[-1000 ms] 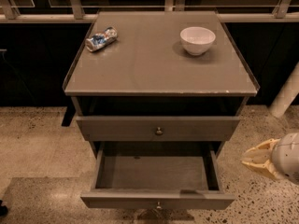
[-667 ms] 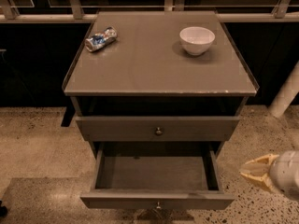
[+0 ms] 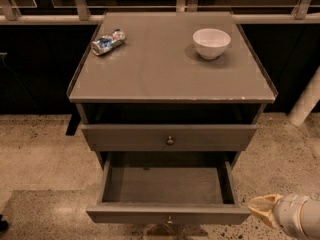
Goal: Close middle drawer
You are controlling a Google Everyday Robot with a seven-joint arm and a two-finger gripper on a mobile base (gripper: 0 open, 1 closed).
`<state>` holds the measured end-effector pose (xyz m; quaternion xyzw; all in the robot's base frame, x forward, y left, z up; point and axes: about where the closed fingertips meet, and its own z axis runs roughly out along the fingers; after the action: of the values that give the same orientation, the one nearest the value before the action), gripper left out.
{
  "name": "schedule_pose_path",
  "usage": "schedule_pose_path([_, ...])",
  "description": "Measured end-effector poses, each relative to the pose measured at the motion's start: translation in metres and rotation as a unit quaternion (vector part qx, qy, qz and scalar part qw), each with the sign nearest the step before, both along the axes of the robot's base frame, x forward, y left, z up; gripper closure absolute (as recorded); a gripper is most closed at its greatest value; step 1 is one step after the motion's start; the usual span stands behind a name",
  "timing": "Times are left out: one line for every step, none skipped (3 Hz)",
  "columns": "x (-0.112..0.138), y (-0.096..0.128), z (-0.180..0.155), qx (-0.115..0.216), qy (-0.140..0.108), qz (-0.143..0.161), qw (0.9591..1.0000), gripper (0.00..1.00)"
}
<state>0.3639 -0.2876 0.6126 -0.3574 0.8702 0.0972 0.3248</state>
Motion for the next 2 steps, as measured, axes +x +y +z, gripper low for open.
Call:
schedule_pose_path([-0.001, 0.002, -0.054, 0.039, 0.037, -0.008, 0.9985, 1.0])
schedule_pose_path([-0.004, 0.005, -0.067, 0.048, 0.046, -0.007, 0.9977, 1.0])
